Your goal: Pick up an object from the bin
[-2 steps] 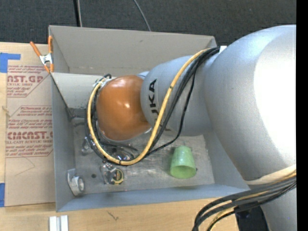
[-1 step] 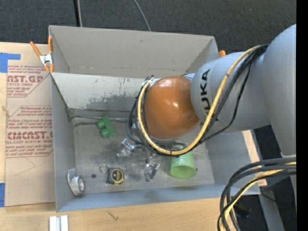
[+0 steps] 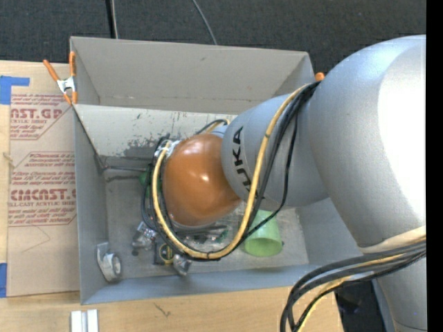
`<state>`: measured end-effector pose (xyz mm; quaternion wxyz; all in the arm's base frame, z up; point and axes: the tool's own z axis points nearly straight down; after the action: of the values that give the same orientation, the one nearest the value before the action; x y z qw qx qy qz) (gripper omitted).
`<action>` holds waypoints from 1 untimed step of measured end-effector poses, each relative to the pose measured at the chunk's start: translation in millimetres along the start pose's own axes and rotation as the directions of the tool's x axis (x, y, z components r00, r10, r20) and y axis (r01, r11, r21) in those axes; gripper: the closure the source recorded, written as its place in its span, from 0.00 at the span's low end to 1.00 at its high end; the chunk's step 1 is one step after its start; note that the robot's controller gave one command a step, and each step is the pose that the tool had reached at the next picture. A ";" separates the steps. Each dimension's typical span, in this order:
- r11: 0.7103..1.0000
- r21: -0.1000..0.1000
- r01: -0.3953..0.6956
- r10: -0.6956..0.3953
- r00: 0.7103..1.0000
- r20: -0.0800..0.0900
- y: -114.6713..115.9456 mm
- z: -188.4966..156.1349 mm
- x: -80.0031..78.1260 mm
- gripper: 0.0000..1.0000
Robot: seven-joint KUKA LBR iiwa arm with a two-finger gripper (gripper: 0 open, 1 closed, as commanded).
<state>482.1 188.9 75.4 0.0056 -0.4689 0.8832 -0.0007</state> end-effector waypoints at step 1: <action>0.996 -0.006 -0.087 0.087 0.996 0.005 -58.1 0.9 24.3 0.00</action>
Offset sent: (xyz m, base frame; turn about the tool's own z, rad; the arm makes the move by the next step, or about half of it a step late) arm 0.0316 -0.0568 -0.0054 0.0834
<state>516.6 136.2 74.6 0.0065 -0.4302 0.9027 0.0032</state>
